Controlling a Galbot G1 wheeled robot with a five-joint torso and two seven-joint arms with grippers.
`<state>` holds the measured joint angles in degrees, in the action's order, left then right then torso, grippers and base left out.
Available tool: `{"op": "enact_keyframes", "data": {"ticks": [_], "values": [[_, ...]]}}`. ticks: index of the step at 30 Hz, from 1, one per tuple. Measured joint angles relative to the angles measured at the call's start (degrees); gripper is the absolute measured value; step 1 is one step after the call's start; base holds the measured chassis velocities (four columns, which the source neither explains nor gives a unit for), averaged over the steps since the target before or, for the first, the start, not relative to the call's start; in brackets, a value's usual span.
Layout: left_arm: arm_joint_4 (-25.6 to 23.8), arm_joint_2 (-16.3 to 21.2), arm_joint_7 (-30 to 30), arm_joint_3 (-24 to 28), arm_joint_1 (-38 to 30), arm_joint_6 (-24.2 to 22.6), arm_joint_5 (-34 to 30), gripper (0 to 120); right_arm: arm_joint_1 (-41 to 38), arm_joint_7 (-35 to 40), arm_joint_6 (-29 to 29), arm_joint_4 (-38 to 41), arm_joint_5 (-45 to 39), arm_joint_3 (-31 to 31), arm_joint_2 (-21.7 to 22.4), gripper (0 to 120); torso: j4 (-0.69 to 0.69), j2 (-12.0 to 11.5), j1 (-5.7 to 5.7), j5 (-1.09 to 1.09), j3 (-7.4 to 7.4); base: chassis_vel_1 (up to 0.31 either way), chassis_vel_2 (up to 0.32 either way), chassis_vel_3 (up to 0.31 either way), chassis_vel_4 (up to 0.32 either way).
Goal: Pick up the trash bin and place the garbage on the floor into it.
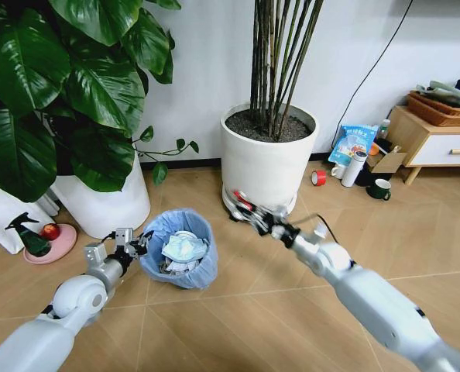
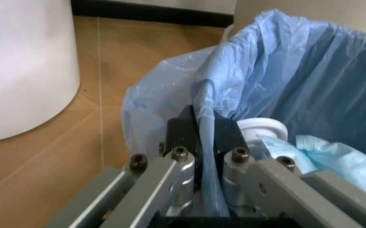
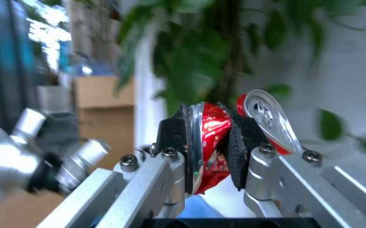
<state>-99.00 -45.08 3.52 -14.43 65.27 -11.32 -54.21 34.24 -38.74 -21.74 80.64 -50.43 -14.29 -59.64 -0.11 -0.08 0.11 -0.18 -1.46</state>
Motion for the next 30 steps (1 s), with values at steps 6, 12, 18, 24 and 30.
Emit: {"op": "enact_keyframes", "data": {"ticks": [6,12,18,24,30], "values": [[-0.02,-0.05,-0.04,-0.04,-0.01,-0.01,0.00,0,-3.69,-2.19,-0.03,-1.64,-2.11,-6.38,-3.20,13,-0.01,0.00,0.00,-0.01,0.00,0.000,0.000,0.000,0.000],[0.21,-0.05,-0.14,-0.02,-0.36,-0.06,-0.16,0,-5.08,-3.29,0.10,-4.51,-2.13,-11.80,-5.16,13,-0.02,0.00,0.00,0.00,0.00,0.000,0.000,0.000,0.000],[0.25,-0.16,-0.16,0.26,-0.73,-0.16,-0.44,0,-5.81,-3.22,-0.11,-8.51,-0.38,-14.19,-7.26,21,-0.03,-0.01,0.00,0.00,0.00,0.000,0.000,0.000,0.000],[0.18,0.12,-0.18,0.15,-0.72,-0.19,-0.64,0,-6.49,-3.06,-0.06,-10.33,0.19,-14.99,-8.14,41,-0.02,-0.01,0.00,0.00,0.00,0.000,0.000,0.000,0.000],[0.16,0.43,-0.22,-0.11,-0.64,-0.19,-0.76,0,-6.71,-2.87,-0.04,-10.87,0.36,-15.01,-8.15,63,-0.02,-0.01,0.00,0.00,0.00,0.000,0.000,0.000,0.000]]}}
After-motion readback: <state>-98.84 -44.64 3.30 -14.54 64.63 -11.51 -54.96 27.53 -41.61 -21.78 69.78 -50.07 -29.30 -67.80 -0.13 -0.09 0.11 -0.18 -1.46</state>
